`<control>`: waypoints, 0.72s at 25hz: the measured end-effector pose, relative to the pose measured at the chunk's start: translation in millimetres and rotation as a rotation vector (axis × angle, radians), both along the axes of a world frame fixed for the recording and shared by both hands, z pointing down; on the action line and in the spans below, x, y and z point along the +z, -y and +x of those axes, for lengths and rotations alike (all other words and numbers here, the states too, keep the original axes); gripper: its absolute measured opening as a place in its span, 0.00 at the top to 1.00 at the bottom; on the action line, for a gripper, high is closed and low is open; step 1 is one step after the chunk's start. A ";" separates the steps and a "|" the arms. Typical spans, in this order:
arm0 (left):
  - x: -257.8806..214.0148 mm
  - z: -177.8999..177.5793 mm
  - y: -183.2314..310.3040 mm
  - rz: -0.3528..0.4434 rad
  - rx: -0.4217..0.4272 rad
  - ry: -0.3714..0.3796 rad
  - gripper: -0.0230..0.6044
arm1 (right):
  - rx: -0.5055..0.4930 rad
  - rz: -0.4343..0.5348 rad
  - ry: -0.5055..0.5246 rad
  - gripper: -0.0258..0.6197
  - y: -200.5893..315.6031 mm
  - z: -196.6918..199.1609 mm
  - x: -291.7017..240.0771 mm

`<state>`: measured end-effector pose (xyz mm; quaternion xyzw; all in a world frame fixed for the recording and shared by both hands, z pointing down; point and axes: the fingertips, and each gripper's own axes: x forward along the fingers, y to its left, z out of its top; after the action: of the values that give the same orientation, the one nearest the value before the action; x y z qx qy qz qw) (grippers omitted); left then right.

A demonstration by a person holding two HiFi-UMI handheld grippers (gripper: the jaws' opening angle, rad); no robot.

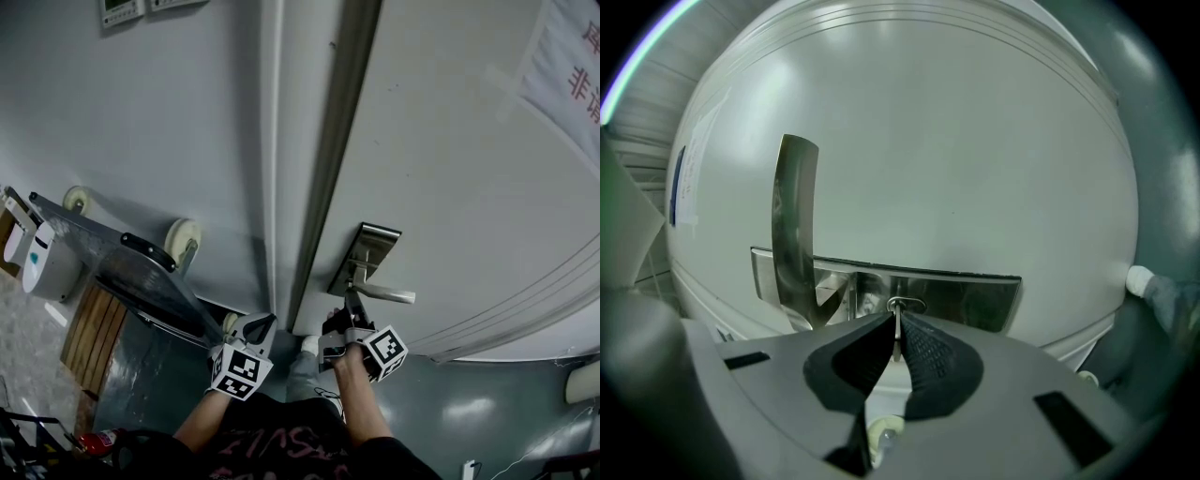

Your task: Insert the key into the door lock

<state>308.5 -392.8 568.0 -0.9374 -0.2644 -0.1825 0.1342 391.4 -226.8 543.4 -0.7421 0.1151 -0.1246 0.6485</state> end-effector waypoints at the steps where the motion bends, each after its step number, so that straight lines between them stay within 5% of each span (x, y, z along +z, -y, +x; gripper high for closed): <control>1: -0.6 -0.4 -0.3 -0.001 0.001 -0.001 0.94 | -0.002 -0.005 0.000 0.84 0.3 -0.4 -0.3; 12: -3.7 -9.3 -3.3 0.006 0.025 -0.020 0.94 | -0.037 -0.122 -0.067 0.77 0.8 -14.3 -9.5; 18: -2.8 -22.0 -4.6 0.004 0.036 -0.027 0.94 | -0.052 -0.281 -0.118 0.73 -0.4 -34.5 -15.3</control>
<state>286.5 -388.2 565.2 -0.9347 -0.2788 -0.1679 0.1430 356.9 -226.4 528.1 -0.8282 0.1539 -0.1125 0.5269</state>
